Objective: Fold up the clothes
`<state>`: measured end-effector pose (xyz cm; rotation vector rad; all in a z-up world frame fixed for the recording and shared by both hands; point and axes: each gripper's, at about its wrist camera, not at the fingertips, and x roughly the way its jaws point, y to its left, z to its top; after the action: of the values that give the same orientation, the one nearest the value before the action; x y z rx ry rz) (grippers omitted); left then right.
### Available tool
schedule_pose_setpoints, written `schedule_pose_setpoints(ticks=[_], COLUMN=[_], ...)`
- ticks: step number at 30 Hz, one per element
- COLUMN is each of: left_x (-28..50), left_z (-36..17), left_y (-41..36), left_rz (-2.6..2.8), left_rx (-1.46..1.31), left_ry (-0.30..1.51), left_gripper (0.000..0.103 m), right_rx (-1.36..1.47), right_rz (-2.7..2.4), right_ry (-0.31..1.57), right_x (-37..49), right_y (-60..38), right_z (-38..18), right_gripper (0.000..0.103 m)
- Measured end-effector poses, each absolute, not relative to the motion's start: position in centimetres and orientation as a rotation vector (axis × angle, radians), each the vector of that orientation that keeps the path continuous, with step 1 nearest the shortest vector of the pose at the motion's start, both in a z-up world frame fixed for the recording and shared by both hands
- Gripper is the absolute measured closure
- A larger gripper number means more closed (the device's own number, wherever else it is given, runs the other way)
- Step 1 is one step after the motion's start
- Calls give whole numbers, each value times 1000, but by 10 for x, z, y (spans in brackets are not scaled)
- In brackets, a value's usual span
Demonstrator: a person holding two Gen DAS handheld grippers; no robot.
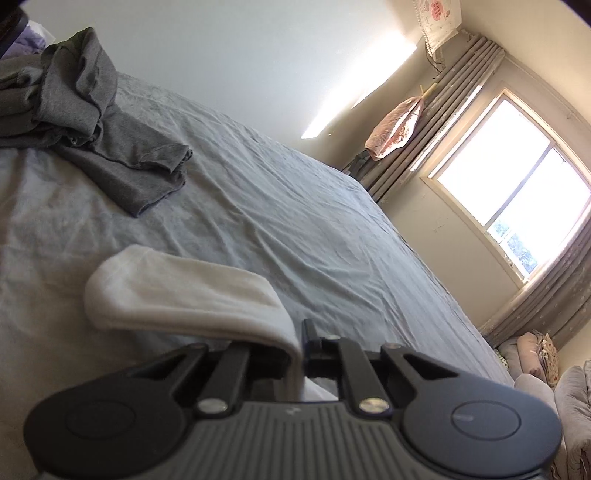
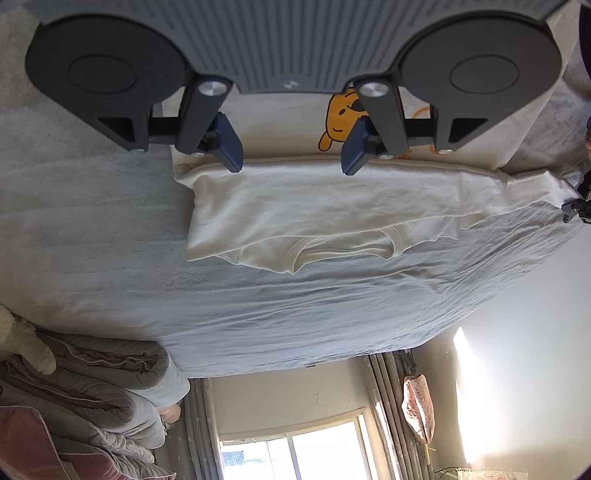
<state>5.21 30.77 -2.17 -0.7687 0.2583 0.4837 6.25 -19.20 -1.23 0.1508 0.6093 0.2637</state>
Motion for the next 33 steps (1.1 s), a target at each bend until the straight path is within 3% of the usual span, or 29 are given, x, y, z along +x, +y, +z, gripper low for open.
schedule_pose_setpoints(ticks=[15,33], left_x=[72,95], left_z=[23,-26], left_y=[215,112], left_rz=[115,-236], left_rx=[-625,-409], left_ry=[256,537], left_gripper=[97,96], right_rx=[272,278], right_rz=[282,303], right_ry=[593,596], right_x=[64,64], right_y=[-198,-193], right_z=[-6,-7], right_gripper=[39,38])
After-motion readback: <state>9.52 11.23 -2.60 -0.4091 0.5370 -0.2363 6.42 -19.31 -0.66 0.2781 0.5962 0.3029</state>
